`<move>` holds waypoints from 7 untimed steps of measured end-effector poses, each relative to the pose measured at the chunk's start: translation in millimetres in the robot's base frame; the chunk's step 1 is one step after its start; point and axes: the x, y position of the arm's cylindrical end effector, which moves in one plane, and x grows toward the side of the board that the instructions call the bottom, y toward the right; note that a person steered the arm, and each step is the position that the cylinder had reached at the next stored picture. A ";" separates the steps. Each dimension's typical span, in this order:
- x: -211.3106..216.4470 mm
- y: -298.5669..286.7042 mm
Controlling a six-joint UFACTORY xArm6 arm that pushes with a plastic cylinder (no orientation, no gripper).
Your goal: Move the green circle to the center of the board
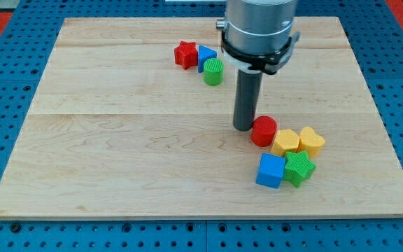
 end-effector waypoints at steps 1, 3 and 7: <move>-8.8 -8.3; -77.7 5.9; -119.4 -58.8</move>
